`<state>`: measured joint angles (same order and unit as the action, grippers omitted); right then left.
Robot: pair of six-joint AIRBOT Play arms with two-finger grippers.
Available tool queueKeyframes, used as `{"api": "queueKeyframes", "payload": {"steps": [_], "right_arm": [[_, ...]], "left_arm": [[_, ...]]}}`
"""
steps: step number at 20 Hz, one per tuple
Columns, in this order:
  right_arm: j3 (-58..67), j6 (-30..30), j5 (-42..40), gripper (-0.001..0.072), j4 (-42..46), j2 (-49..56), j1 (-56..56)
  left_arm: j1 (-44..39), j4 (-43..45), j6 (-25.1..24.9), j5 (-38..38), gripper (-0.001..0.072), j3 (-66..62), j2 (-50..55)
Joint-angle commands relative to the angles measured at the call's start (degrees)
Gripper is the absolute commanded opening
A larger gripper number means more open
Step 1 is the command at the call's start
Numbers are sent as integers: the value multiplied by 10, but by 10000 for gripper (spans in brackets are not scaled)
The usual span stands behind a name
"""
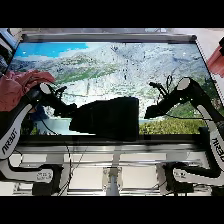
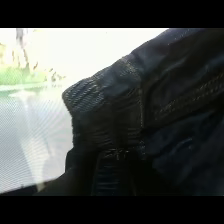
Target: Fold the clothes and pants, and hang the long-sleeved shirts on hangers.
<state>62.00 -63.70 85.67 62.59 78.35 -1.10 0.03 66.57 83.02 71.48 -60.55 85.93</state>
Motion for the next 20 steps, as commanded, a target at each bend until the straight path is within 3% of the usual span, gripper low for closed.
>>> {"api": "queueKeyframes", "payload": {"steps": [1,2,3,9,13,16,20], "right_arm": [[0,-3,0,590,0,0,0],[0,-3,0,590,0,0,0],[0,-6,0,589,0,0,0],[0,-7,-4,589,0,0,0],[0,7,-16,592,-26,0,0],[-4,35,-67,610,-75,1,0],[-47,45,-162,626,-99,14,0]], "left_arm": [[0,-3,1,-43,192,0,12],[0,-2,1,-48,153,0,12],[0,-2,-1,-50,68,0,12],[2,8,-16,-80,65,0,-43],[1,111,42,-164,64,0,-157],[1,193,79,-152,65,0,-195],[1,204,74,-108,67,0,-196]]}}
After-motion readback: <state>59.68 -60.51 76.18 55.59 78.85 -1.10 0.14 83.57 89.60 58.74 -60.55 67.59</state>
